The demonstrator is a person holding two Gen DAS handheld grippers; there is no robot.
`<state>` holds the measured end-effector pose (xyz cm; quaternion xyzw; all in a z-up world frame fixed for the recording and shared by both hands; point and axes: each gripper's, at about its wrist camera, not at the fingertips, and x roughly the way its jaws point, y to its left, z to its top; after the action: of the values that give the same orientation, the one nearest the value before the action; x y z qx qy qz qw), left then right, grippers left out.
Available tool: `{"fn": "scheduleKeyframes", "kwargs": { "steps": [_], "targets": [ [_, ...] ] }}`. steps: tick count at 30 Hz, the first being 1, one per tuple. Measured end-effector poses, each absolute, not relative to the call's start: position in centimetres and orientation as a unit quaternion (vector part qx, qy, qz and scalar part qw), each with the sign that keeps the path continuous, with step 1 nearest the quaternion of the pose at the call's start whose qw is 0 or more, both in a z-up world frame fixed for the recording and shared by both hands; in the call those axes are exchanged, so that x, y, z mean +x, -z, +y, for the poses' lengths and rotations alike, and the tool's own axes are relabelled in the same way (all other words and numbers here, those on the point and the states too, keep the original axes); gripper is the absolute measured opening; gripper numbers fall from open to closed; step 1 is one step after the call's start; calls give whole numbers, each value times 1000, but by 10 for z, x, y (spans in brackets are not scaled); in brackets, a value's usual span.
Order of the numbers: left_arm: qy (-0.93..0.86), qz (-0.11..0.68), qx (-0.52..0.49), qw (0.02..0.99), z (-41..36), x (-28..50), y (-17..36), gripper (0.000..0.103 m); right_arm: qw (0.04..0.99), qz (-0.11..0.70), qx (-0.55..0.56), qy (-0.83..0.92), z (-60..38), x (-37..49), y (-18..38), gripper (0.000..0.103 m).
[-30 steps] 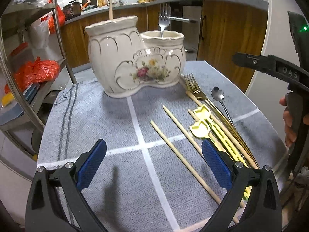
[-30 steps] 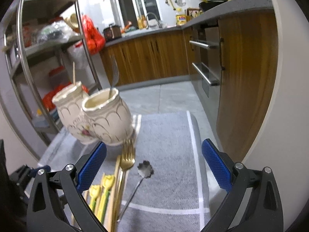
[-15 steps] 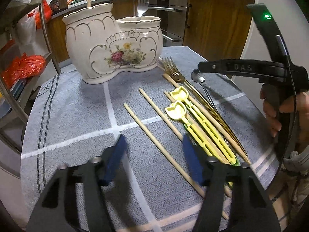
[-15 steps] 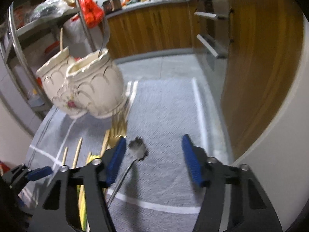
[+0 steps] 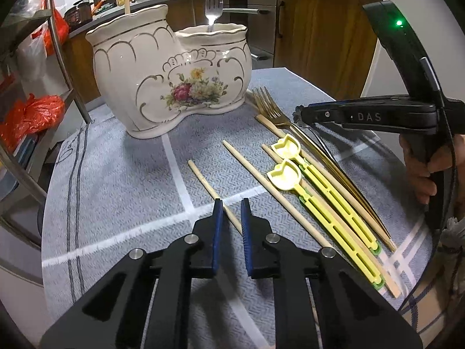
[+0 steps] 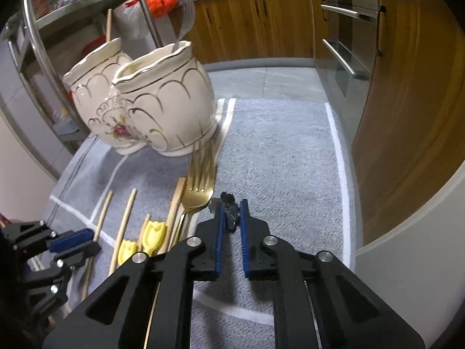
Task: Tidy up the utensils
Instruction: 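Close the left tool on the chopstick while the right tool grasps the silver spoon, then carry the chopstick with the left tool while the right tool carries the spoon to the pot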
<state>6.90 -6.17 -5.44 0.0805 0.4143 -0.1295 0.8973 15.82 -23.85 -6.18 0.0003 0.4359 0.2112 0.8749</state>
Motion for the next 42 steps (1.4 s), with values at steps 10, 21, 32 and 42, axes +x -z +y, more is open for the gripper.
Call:
{"fn": "scheduleKeyframes", "kwargs": {
  "steps": [10, 21, 32, 42],
  "targets": [
    [142, 395, 77, 905, -46, 71, 46, 4, 910, 361, -6, -203, -250, 138, 30, 3],
    [168, 323, 49, 930, -34, 57, 28, 4, 960, 213, -13, -180, -266, 104, -19, 3],
    [166, 253, 32, 953, -19, 41, 9, 4, 982, 122, -17, -145, -263, 79, -42, 3],
    [177, 220, 15, 959, -5, 38, -12, 3, 984, 111, -29, -139, -240, 84, -53, 3]
  ]
}}
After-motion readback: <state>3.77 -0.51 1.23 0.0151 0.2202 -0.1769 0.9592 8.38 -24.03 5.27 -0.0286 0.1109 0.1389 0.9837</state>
